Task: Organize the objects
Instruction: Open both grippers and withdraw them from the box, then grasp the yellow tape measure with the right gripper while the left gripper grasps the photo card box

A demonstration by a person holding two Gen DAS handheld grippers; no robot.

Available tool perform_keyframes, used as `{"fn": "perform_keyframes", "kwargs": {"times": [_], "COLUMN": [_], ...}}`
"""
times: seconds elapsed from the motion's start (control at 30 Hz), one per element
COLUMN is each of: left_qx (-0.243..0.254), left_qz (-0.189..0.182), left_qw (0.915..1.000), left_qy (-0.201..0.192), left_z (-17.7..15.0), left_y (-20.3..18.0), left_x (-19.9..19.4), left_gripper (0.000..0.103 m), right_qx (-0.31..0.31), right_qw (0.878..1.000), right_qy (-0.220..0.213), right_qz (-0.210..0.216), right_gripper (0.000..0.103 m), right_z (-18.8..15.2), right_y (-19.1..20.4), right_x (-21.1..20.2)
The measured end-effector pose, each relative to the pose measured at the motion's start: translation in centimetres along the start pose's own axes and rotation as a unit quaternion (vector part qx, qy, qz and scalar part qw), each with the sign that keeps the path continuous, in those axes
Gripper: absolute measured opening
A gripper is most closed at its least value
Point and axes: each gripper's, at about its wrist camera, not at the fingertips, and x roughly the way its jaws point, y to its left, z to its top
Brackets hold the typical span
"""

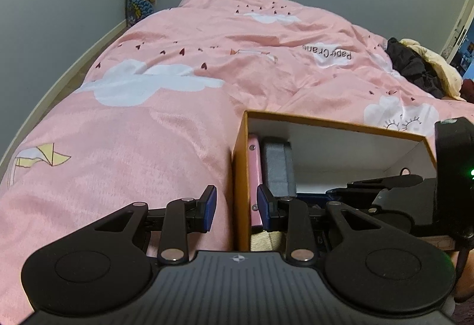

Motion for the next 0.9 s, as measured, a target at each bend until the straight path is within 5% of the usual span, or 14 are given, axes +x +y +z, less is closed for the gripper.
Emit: {"fn": "perform_keyframes", "kwargs": {"times": [0.2, 0.53, 0.77, 0.9], "left_qx": [0.004, -0.01, -0.007, -0.006], "left_qz": [-0.011, -0.021, -0.019, -0.012], "left_qw": [0.9995, 0.9968, 0.9987, 0.9999], "left_qy": [-0.028, -0.076, -0.046, -0.006], "left_z": [0.0, -2.7, -6.5, -9.0], "left_y": [-0.9, -2.5, -3.3, -4.0], "left_x": [-2.7, -10.0, -11.7, -11.1], "left_gripper": [0.034, 0.034, 0.034, 0.034], "right_qx": [-0.006, 0.012, 0.015, 0.009], "right_qw": [1.0, 0.996, 0.993, 0.996], "right_qy": [-0.019, -0.087, -0.113, -0.093], "right_qz": [-0.011, -0.013, -0.004, 0.005], "right_gripper": [0.024, 0.042, 0.044, 0.045], "right_z": [-0.5, -3.2, -7.2, -10.4], "right_y": [0.8, 2.1, 3.4, 4.4], "right_x": [-2.4, -10.7, -15.2, -16.0]}}
